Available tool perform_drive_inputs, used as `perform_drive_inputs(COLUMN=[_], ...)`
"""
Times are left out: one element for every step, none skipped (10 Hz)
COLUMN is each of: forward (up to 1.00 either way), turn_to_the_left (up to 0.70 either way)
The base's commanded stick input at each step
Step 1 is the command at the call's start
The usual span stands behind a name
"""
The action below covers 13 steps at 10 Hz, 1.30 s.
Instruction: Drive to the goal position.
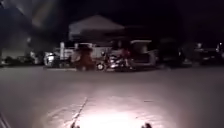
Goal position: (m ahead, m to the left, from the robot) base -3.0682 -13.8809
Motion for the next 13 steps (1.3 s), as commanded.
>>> perform_drive_inputs(forward=[0.0, 0.0, 0.0, 0.0, 0.0, 0.0, 0.0, 0.0, 0.0, 0.0, 0.0, 0.57, 0.81], turn_to_the_left=[-0.85, -0.85, -0.85, -0.85, -0.85, -0.85, -0.85, -0.85, -0.85, -0.85, -0.85, -0.51, -0.36])
